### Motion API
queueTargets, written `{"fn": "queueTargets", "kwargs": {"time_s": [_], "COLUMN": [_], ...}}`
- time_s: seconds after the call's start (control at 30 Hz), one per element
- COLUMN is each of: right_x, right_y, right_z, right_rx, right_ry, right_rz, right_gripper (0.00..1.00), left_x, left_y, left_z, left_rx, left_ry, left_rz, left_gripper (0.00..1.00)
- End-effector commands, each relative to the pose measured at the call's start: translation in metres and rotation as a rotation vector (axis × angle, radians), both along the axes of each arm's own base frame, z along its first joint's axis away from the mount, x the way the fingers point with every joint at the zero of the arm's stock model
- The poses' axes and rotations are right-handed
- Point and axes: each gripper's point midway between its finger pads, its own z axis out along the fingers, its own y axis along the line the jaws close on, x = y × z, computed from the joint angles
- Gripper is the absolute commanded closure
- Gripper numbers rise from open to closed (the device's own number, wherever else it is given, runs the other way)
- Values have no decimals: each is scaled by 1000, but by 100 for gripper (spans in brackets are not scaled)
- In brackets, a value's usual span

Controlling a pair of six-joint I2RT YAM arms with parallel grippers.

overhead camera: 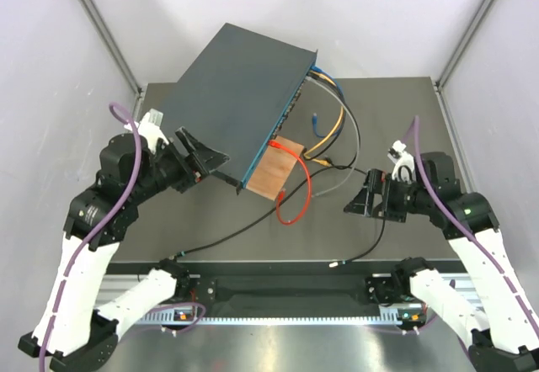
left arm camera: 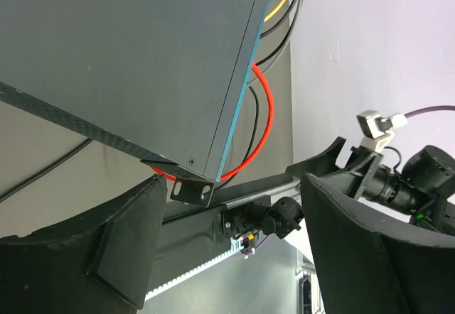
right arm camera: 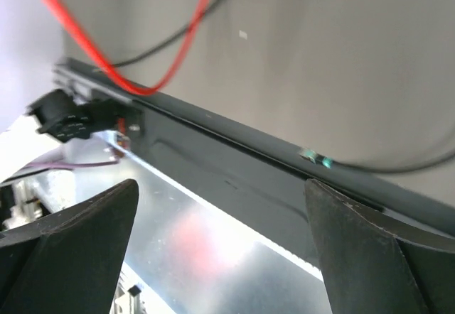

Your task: Pull the plug from the switch port

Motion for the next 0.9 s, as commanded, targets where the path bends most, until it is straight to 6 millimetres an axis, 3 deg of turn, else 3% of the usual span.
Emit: {"fn": "queueTargets", "kwargs": {"time_s": [0.0, 0.1, 0.13, 0.27, 0.43, 0.47, 0.57, 0.87], "right_x": [12, 20, 23, 34, 44, 44, 53, 112], "right_y": [21, 38, 48, 67, 103, 117, 129, 156], "right_z": [48, 78, 98, 134, 159, 154, 156, 128], "right_rx": [137, 254, 325, 475, 577, 570, 529, 489], "right_ry": [-150, -205, -269, -284, -300, -276, -316, -239], "right_rz": [77, 118, 169, 199, 263, 294, 310, 225], "right_gripper": [0, 0, 0, 5, 15, 16, 21, 27], "left_x": [1, 1, 1, 2, 1, 1, -1, -7], "left_y": [-6, -9, -10, -13, -18, -21, -23, -21], "left_z": [4, 0, -2, -9, -19, -24, -32, -30], "left_rx": [-5, 3, 4, 27, 49, 51, 51, 28], "left_ry": [-5, 19, 30, 69, 117, 143, 188, 186], "left_rz": [-33, -46, -52, -77, -114, -131, -141, -125], "left_gripper": [20, 21, 21, 25, 27, 27, 28, 28]}}
